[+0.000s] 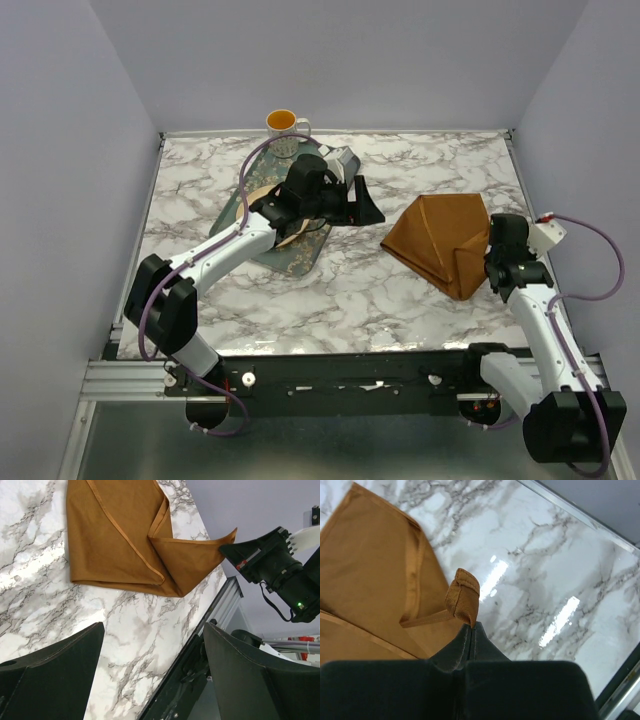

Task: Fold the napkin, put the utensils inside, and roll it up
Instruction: Fold the napkin

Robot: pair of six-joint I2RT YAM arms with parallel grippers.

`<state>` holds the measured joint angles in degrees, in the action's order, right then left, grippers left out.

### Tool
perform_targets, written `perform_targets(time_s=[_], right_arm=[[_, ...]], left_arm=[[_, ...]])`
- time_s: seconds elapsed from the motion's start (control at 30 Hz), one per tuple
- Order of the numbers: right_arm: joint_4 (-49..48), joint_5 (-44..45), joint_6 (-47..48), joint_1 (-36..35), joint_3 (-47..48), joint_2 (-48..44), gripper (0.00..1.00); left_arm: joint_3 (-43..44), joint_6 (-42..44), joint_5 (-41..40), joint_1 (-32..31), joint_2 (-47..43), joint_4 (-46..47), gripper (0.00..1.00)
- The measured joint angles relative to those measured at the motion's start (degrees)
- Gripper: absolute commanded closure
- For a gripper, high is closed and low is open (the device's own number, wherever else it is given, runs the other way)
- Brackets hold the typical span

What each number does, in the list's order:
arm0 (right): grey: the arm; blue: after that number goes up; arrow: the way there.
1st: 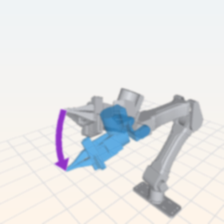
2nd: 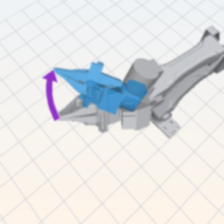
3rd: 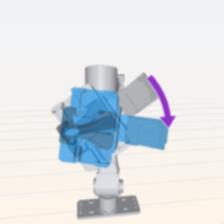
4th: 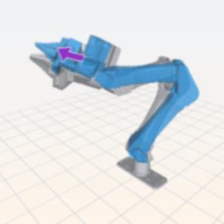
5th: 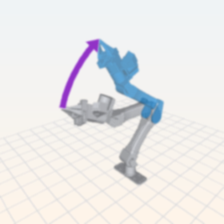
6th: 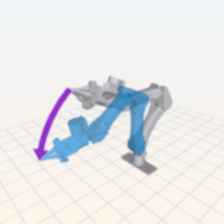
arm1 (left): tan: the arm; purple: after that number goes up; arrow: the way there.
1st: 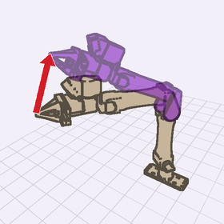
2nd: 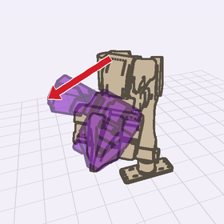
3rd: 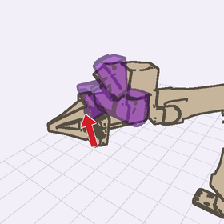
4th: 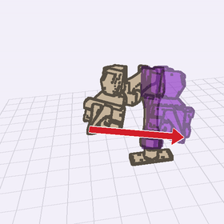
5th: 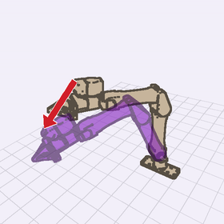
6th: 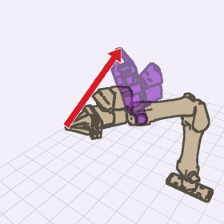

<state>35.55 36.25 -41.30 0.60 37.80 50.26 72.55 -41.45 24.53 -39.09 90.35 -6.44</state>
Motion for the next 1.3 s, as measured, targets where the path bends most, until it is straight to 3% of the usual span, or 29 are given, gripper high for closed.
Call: perform_targets(time_s=[0.13, 0.4, 0.67, 0.93, 1.17, 1.3], right_arm=[[-1.9, 1.0, 1.9, 0.0, 2.4, 1.7, 0.99], [-0.3, 7.1, -2.2, 4.1, -1.5, -11.9, 0.99], [1.3, 6.4, -5.7, 8.4, -5.1, -8.3, 0.99], [-1.2, 3.4, -1.4, 8.4, -5.4, -9.0, 0.99], [-0.1, 6.1, -7.0, 8.4, -6.5, -15.6, 0.99], [0.9, 7.5, -12.2, 9.3, -7.7, -14.4, 0.99]], left_arm=[[0.8, -0.2, 0.2, 0.0, 0.9, 0.1, 0.11], [1.9, -0.8, 1.9, 0.1, 4.2, 0.9, 0.12], [-1.7, -1.5, 3.3, 0.1, 4.1, 3.0, 0.11], [-2.7, -1.5, 3.2, 0.1, 3.2, 3.6, 0.11], [-2.7, -2.0, 4.1, 0.1, 3.6, 4.2, 0.12], [-3.7, -2.4, 4.5, 0.1, 3.6, 5.1, 0.12]])
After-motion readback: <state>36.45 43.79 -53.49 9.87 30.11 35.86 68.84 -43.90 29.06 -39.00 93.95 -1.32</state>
